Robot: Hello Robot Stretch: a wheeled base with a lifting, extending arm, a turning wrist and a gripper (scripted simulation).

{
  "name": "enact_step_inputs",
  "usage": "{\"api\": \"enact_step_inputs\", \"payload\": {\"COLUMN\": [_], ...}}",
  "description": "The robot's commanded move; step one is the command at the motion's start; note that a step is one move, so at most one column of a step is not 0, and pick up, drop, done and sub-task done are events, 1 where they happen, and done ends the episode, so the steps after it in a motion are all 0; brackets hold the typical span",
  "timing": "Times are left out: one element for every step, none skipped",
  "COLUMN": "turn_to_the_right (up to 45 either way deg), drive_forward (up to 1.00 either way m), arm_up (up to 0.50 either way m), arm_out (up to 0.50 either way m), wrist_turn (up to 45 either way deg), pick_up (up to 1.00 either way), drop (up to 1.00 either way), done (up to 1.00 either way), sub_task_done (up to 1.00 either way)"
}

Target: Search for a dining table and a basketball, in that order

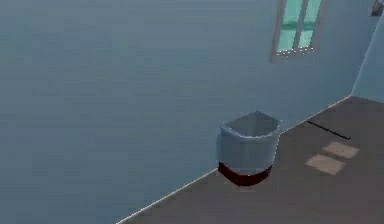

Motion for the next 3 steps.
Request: {"api": "enact_step_inputs", "payload": {"turn_to_the_right": [45.0,0.0,3.0], "drive_forward": [0.0,1.0,0.0], "arm_up": [0.0,0.0,0.0], "arm_out": [0.0,0.0,0.0], "wrist_turn": [0.0,0.0,0.0], "pick_up": [0.0,0.0,0.0], "drop": [0.0,0.0,0.0], "done": [0.0,0.0,0.0], "sub_task_done": [0.0,0.0,0.0]}}
